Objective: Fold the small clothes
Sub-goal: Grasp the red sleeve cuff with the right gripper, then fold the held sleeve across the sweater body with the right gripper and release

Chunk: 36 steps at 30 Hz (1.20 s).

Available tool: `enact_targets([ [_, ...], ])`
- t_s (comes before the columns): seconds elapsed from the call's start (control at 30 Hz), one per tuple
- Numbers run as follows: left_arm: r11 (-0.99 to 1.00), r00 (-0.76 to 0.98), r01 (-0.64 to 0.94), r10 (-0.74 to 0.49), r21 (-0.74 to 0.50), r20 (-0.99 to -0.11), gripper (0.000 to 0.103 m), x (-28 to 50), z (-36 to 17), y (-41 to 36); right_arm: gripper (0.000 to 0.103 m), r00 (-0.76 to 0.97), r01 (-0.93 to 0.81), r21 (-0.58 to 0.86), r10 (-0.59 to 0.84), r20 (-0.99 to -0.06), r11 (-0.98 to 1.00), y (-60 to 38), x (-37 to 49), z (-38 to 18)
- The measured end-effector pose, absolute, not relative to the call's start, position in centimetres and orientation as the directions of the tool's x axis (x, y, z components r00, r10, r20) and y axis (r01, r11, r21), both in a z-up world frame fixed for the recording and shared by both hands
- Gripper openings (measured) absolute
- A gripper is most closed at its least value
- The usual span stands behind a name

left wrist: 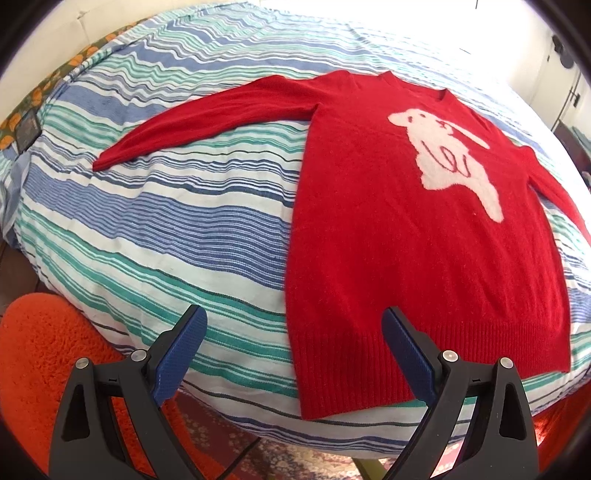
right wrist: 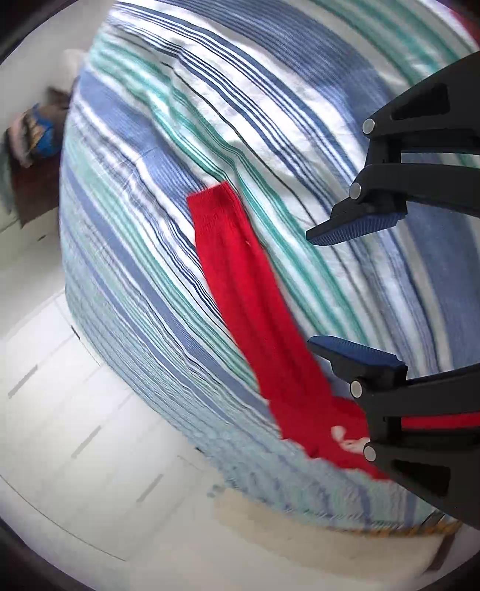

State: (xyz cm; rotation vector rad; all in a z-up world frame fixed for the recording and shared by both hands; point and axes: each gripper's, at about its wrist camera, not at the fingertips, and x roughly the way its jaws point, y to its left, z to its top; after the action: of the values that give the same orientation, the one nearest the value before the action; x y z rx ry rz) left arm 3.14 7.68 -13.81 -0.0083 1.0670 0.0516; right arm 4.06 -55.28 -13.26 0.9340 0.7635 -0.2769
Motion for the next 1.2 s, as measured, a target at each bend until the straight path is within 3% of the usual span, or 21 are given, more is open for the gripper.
enact_targets([
  [0.13,0.998,0.476,-0.046,0.048,0.03,-0.878,0.096,3.2,-13.9,7.6,0.051,0.701,0.571,0.698,0.186,-0.689,0.433,-59.5,7.2,-16.9],
  [0.23,0.998,0.462,-0.06,0.055,0.03,-0.885,0.096,3.4,-14.2,7.8,0.05,0.638,0.668,0.629,0.128,-0.759,0.398,-60.6,8.7,-18.9],
  [0.33,0.997,0.448,-0.075,0.057,0.026,-0.892,0.096,3.6,-14.5,8.1,0.05,0.624,0.701,0.619,0.113,-0.773,0.355,-61.1,9.7,-20.8],
  [0.4,0.996,0.443,-0.079,0.061,0.028,-0.895,0.096,3.7,-14.6,8.1,0.041,0.628,0.712,0.611,0.077,-0.775,0.347,-61.3,9.9,-21.4],
  [0.43,0.996,0.443,-0.079,0.062,0.03,-0.895,0.096,3.8,-14.6,8.0,0.027,0.622,0.72,0.599,0.058,-0.781,0.35,-61.4,10.0,-21.4],
  [0.47,0.997,0.444,-0.078,0.061,0.03,-0.894,0.096,3.8,-14.7,8.0,0.005,0.609,0.731,0.581,0.039,-0.792,0.357,-61.6,9.9,-21.3],
  [0.5,0.997,0.444,-0.075,0.06,0.029,-0.894,0.096,3.8,-14.7,8.0,0.004,0.606,0.735,0.57,0.022,-0.795,0.368,-61.6,10.0,-20.9],
  [0.63,0.998,0.447,-0.064,0.045,0.018,-0.893,0.096,3.9,-14.8,8.1,0.004,0.645,0.68,0.536,-0.06,-0.762,0.501,-60.1,11.5,-14.3],
  [0.73,0.998,0.447,-0.065,0.028,-0.001,-0.894,0.096,4.0,-14.9,8.4,0.004,0.735,0.509,0.493,-0.057,-0.676,0.705,-55.4,14.4,-5.6],
  [0.9,0.995,0.455,-0.086,-0.004,-0.049,-0.891,0.096,3.9,-14.6,9.2,0.004,0.808,0.074,0.441,0.205,-0.552,0.894,-40.2,21.2,5.4],
  [1.03,0.991,0.458,-0.111,-0.014,-0.072,-0.889,0.096,3.7,-14.5,10.0,0.005,0.7,-0.259,0.445,0.484,-0.525,0.857,-25.6,25.1,7.0],
  [1.1,0.988,0.458,-0.126,-0.019,-0.086,-0.889,0.096,3.5,-14.4,10.5,0.017,0.585,-0.354,0.475,0.587,-0.56,0.806,-19.7,26.9,5.3],
  [1.13,0.987,0.462,-0.132,-0.022,-0.094,-0.887,0.096,3.4,-14.3,10.7,0.037,0.547,-0.377,0.476,0.605,-0.579,0.795,-17.6,27.3,4.5],
  [1.17,0.985,0.463,-0.138,-0.026,-0.101,-0.886,0.096,3.3,-14.3,11.0,0.046,0.53,-0.392,0.473,0.614,-0.585,0.789,-16.2,27.1,3.9],
  [1.2,0.983,0.464,-0.145,-0.03,-0.109,-0.885,0.096,3.3,-14.3,11.3,0.046,0.522,-0.398,0.477,0.621,-0.586,0.784,-15.5,27.3,3.4],
])
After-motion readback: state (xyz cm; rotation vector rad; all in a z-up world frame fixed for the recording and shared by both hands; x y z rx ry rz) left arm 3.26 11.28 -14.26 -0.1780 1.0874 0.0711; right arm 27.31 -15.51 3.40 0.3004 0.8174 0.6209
